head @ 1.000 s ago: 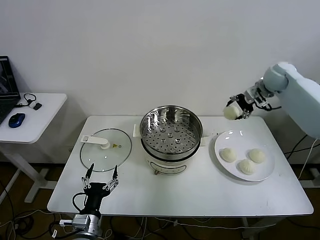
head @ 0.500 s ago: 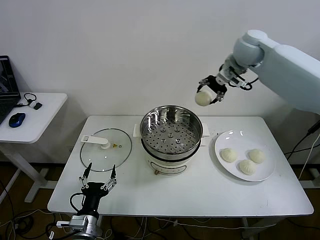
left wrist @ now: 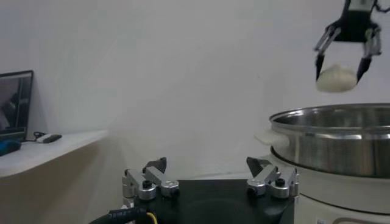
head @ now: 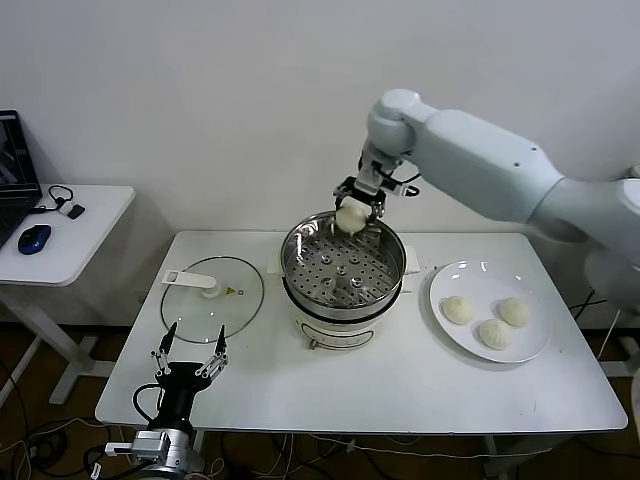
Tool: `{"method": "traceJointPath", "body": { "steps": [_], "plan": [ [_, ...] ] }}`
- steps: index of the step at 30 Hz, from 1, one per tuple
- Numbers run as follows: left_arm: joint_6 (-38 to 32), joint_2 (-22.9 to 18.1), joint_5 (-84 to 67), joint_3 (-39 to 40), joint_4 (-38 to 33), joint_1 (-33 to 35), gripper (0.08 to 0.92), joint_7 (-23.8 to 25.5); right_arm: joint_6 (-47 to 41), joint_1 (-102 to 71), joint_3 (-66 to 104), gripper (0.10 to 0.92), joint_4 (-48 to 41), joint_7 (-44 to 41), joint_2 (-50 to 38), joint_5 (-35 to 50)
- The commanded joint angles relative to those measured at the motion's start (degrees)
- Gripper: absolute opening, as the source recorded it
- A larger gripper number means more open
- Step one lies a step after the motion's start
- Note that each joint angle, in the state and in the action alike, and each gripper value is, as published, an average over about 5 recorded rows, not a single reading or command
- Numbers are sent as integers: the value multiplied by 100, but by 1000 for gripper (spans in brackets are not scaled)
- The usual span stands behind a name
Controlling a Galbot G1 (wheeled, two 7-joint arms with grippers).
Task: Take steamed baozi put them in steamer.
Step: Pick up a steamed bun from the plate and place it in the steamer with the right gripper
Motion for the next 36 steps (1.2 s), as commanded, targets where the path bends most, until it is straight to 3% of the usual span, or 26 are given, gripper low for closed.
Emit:
{"method": "traceJointPath", "body": {
  "steps": [1, 8, 30, 36],
  "plan": [
    [-6, 26, -90, -33, 11, 27, 823, 5, 547, -562, 414, 712, -875, 56, 723, -1226],
    [-34, 29, -101, -52, 71, 37, 823, 7, 687, -837, 683, 712, -979, 126, 756, -1705],
    [-78, 30, -105, -62, 194, 43, 823, 10, 811, -1185, 1192, 730, -1273, 201, 906, -2132],
    [-85, 32, -106, -67, 195, 55, 823, 10, 817, -1189, 1231, 797, -1261, 233, 901, -2117]
  ]
}}
